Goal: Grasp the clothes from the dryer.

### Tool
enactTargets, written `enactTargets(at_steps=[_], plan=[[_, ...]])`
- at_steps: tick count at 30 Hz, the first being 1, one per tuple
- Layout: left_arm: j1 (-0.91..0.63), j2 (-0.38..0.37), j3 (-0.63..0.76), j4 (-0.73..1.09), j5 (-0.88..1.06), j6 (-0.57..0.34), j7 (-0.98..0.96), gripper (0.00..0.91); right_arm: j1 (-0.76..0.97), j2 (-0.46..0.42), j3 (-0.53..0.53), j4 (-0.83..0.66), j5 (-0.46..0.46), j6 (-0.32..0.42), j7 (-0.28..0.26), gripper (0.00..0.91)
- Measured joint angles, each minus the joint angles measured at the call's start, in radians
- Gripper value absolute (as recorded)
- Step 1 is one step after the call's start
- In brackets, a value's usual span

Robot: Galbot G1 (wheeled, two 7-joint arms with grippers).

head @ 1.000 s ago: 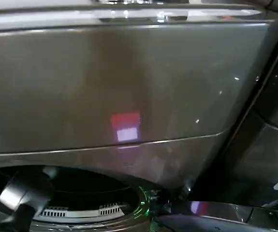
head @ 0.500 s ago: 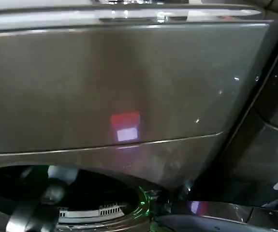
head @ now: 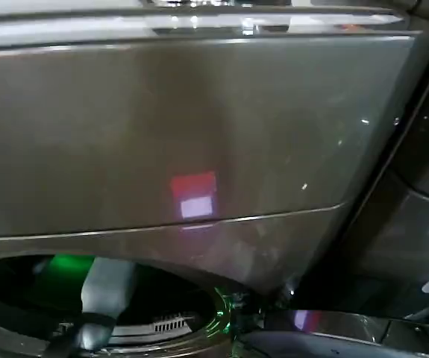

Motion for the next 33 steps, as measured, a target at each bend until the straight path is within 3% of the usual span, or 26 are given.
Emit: enactTargets(at_steps=[16, 33], plan=[[0.152, 0.008, -0.028, -0.172, 0.029, 0.002, -0.1, 0.0, -0.014, -0.008, 0.019, 0.0, 0.007, 0.008, 0.003, 0.907], [0.174, 0.0, -0.03, -0.208, 0.035, 0.005, -0.117, 0.0, -0.021, -0.012, 0.03, -0.002, 0.009, 0.015, -0.002, 0.907]])
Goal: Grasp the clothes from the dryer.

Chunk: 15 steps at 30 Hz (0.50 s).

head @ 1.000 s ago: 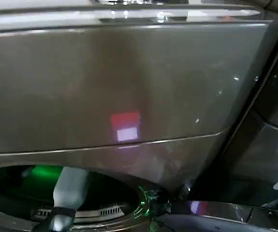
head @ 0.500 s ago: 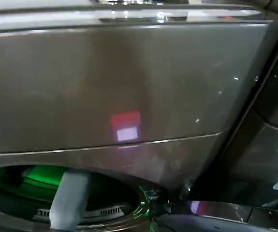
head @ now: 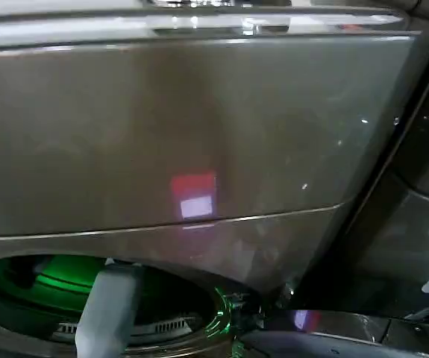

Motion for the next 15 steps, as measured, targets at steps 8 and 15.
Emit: enactTargets(at_steps=[8, 15], plan=[[-0.006, -0.003, 0.004, 0.0, 0.005, 0.0, 0.0, 0.0, -0.005, 0.007, 0.013, 0.003, -0.001, -0.006, -0.007, 0.907], [-0.009, -0.005, 0.009, 0.001, 0.007, 0.0, 0.001, 0.0, -0.01, 0.009, 0.02, 0.004, -0.001, -0.009, -0.008, 0.907]])
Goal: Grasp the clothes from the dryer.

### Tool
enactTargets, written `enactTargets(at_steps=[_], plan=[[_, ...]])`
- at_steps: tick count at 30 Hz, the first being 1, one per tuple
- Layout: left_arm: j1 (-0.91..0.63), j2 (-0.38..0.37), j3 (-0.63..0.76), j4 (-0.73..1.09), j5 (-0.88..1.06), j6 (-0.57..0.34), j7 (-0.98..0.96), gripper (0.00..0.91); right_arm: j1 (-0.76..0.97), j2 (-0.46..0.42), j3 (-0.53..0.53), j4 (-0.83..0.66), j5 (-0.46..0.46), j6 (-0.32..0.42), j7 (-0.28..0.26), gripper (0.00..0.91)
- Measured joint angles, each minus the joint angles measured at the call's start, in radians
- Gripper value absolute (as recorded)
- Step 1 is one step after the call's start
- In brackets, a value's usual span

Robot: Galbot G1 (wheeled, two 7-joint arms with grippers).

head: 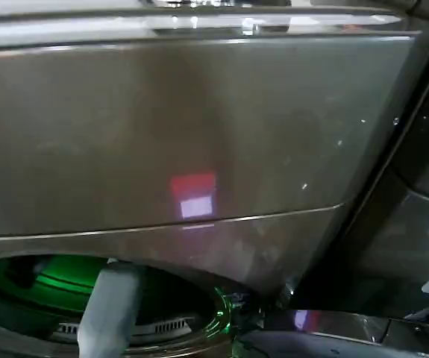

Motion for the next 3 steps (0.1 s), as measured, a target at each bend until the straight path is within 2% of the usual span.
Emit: enactTargets(at_steps=[3], plan=[[0.0, 0.001, 0.0, 0.001, 0.001, 0.0, 0.002, 0.0, -0.001, 0.0, 0.001, 0.0, 0.0, 0.0, -0.001, 0.907]])
